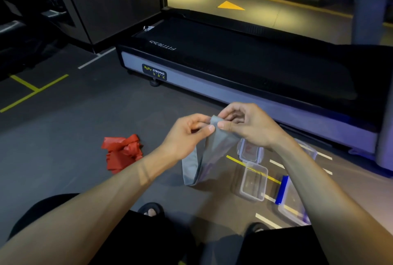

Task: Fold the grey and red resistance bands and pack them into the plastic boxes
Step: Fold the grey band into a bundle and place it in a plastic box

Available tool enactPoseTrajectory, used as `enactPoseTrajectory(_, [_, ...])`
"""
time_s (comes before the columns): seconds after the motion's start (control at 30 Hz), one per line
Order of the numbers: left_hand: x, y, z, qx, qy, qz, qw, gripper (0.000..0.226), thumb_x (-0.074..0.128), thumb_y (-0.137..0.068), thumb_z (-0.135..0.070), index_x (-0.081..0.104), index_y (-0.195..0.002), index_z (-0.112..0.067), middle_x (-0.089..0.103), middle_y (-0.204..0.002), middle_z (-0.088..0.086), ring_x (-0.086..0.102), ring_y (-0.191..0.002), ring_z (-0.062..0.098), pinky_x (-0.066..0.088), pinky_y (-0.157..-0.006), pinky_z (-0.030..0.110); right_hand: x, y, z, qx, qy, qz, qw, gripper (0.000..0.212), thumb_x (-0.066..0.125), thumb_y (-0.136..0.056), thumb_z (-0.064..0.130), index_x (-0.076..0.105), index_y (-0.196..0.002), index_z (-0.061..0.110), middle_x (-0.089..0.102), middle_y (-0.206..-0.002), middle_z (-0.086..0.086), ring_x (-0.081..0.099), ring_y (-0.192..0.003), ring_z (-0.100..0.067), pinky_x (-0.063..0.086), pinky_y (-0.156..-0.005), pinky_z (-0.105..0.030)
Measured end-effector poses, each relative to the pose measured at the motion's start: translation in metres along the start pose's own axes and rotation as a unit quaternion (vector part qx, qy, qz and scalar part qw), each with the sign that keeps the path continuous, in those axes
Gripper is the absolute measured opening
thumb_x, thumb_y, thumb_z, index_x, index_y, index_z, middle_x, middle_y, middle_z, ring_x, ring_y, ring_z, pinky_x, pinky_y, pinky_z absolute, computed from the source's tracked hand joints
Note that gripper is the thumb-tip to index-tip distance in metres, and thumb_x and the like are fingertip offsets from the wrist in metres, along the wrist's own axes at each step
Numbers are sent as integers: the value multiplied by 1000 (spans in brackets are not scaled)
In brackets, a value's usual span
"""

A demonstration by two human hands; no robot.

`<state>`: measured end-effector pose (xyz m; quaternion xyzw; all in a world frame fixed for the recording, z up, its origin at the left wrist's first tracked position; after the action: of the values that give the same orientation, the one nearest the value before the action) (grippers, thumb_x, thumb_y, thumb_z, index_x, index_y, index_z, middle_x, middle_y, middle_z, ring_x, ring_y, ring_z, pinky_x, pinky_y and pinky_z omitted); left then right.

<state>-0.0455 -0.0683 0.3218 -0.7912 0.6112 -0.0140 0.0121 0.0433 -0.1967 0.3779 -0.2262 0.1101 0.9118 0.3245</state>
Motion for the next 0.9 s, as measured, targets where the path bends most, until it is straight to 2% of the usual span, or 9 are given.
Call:
enactPoseTrajectory(0.13, [1, -1, 4, -5, 1, -2, 1000, 12, 66, -97, -8, 71, -106, -12, 76, -91, 10, 68, -88, 11, 54, -87, 23, -1, -2, -2, 8, -9, -10, 1000, 21, 82, -86, 19, 72, -102, 10, 74, -93, -9, 67, -80, -12, 53, -76, -23])
enactPoseTrajectory(0.27, [1, -1, 5, -4, -1, -6, 1000, 19, 68, -95, -4, 70, -114, -5, 77, -95, 16, 69, -88, 9, 51, -83, 19, -2, -2, -3, 14, -11, -18, 1000, 20, 82, -86, 18, 72, -101, 9, 74, -95, -10, 66, -79, -12, 53, -74, -21])
enactPoseTrajectory(0.5, [-6, -4, -1, 20, -43, -29, 998, 25, 68, -95, -5, 67, -115, -20, 77, -76, -11, 69, -80, -3, 50, -81, 13, 0, -2, -8, 16, -10, -20, 1000, 14, 79, -89, 25, 74, -96, 14, 76, -96, -10, 68, -80, -19, 53, -78, -36])
enactPoseTrajectory(0.57, [-7, -6, -2, 27, -58, -33, 997, 26, 68, -96, -6, 67, -119, -17, 75, -73, -14, 67, -78, -5, 49, -82, 14, 1, -2, -8, 19, -13, -20, 1000, 11, 77, -91, 27, 75, -94, 17, 76, -95, -8, 67, -81, -20, 53, -80, -39])
enactPoseTrajectory(0.67, [-6, -5, -3, 29, -76, -28, 996, 31, 67, -97, -10, 66, -128, -9, 76, -77, -11, 68, -81, 0, 51, -86, 21, 3, 0, -8, 20, 2, -11, 1000, 12, 72, -95, 30, 76, -93, 19, 75, -92, -11, 63, -79, -15, 49, -78, -37])
enactPoseTrajectory(0.77, [-4, -4, -1, 24, -59, -16, 998, 26, 66, -98, -15, 69, -123, -8, 79, -94, 7, 73, -95, 20, 56, -95, 39, 6, 2, -7, 22, 11, 8, 1000, 23, 65, -99, 36, 76, -92, 17, 71, -93, -22, 58, -77, -18, 45, -75, -38])
enactPoseTrajectory(0.83, [-4, -4, 0, 15, -44, -15, 999, 23, 69, -96, -19, 71, -117, -9, 78, -96, 11, 73, -95, 22, 55, -96, 44, 7, 5, -7, 23, 10, 21, 999, 27, 61, -102, 35, 76, -92, 14, 68, -93, -26, 54, -76, -19, 43, -73, -38])
enactPoseTrajectory(0.9, [-5, -5, 1, 8, -33, -20, 999, 18, 69, -96, -16, 72, -112, -9, 78, -93, 12, 71, -89, 18, 55, -92, 40, 7, 7, -5, 23, 10, 31, 999, 25, 62, -102, 34, 77, -93, 17, 71, -92, -22, 57, -76, -17, 45, -74, -37])
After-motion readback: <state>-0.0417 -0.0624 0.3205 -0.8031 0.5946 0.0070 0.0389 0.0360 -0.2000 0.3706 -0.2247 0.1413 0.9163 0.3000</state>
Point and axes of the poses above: each hand's wrist, its own y-axis away from the middle knuckle, its own x-axis out of the palm, z = x × y, the point moved 8 cm from there along -y, towards the middle knuckle
